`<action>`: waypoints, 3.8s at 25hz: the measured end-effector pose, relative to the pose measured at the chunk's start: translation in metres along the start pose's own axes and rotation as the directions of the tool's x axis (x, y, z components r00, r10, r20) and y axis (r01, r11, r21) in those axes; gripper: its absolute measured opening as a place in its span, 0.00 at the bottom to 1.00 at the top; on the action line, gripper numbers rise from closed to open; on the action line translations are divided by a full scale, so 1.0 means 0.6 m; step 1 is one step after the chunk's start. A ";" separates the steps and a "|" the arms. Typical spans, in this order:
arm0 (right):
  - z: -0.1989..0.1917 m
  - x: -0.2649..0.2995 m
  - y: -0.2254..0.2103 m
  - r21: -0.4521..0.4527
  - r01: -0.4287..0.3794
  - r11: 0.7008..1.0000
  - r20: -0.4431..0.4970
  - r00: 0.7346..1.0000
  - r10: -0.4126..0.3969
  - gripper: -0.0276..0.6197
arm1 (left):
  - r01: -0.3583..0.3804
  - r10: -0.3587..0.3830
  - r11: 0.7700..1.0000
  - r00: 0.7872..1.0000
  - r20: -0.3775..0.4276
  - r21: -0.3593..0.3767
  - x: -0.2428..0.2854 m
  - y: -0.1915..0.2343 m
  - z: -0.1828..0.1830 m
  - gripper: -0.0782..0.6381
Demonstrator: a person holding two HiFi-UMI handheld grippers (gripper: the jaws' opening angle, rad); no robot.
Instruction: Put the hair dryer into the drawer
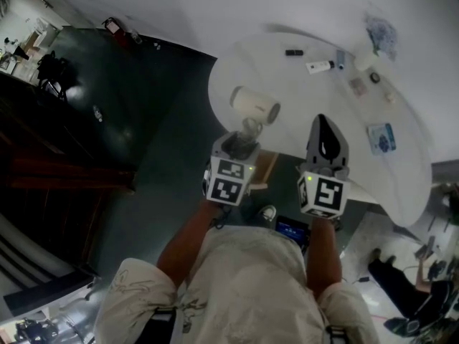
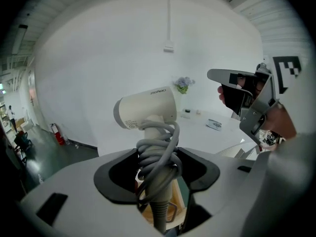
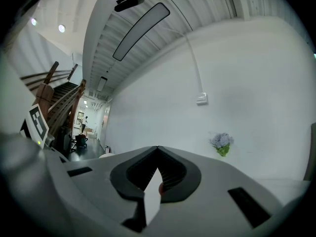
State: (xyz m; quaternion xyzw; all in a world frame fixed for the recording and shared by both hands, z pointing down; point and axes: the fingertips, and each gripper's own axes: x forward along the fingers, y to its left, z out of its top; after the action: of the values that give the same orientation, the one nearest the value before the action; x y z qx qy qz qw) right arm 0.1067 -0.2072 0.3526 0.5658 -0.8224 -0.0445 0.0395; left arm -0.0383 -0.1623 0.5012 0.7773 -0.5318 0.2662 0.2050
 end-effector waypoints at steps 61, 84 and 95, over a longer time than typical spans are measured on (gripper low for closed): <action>-0.030 -0.113 0.175 0.006 0.054 0.999 -0.077 0.996 -0.053 0.05 | 0.122 -0.104 0.993 0.873 -0.476 0.007 0.023 0.003 -0.337 0.46; -0.062 -0.070 0.157 0.026 0.027 0.999 -0.124 0.992 -0.023 0.05 | 0.134 -0.085 0.990 0.813 -0.577 0.043 0.089 0.016 -0.351 0.46; -0.072 -0.068 0.147 0.019 0.026 0.999 -0.141 0.990 -0.023 0.05 | 0.146 -0.099 0.989 0.786 -0.610 0.028 0.115 0.012 -0.361 0.46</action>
State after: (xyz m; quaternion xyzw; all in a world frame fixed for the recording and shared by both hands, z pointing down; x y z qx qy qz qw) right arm 0.0442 -0.1390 0.4054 0.5779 -0.8110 0.0037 0.0910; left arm -0.0674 -0.0840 0.7127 0.6907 -0.3762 0.5069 0.3528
